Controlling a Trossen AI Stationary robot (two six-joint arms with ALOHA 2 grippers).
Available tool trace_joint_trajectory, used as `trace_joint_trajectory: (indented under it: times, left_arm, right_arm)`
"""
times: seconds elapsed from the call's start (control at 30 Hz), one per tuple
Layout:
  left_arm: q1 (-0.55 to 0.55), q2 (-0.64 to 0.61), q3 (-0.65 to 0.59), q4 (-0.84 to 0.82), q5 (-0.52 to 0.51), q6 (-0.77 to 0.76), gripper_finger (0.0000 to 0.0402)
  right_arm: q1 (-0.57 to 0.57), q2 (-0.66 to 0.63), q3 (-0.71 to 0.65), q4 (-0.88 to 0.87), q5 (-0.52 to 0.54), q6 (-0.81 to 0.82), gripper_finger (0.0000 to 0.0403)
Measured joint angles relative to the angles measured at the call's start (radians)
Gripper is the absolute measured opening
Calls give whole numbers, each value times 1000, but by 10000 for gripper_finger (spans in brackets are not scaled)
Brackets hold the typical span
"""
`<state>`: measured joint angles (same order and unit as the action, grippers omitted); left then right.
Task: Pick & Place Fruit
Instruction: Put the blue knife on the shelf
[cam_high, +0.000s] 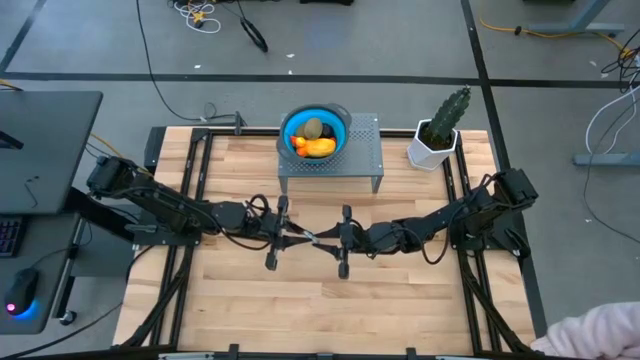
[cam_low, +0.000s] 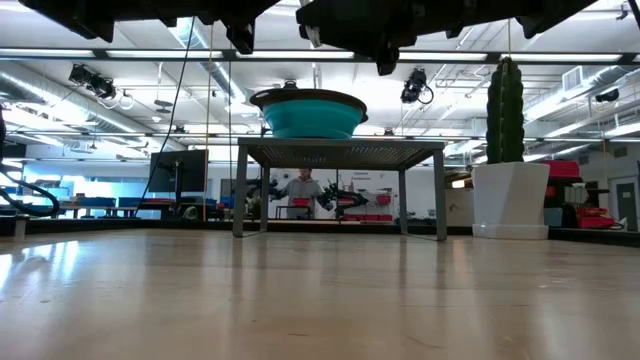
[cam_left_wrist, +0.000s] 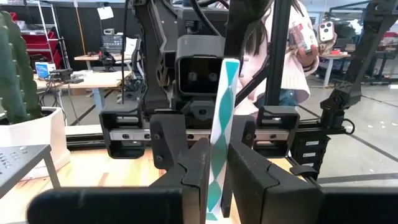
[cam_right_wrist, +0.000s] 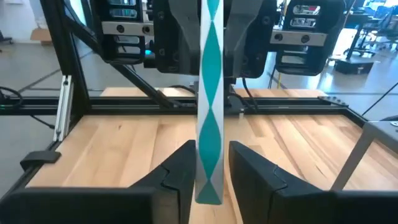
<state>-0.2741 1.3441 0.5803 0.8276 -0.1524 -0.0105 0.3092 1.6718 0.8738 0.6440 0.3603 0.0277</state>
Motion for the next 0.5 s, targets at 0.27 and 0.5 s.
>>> trace_joint_trajectory:
  times: [0.27, 0.5]
  left_arm:
    - [1, 0, 20, -19, -4, -5, 57]
    - [1, -1, 20, -19, -8, -17, 57]
  right_arm:
    - [0, 0, 0, 12, 4, -1, 89]
    - [-1, 1, -1, 20, 19, 1, 89]
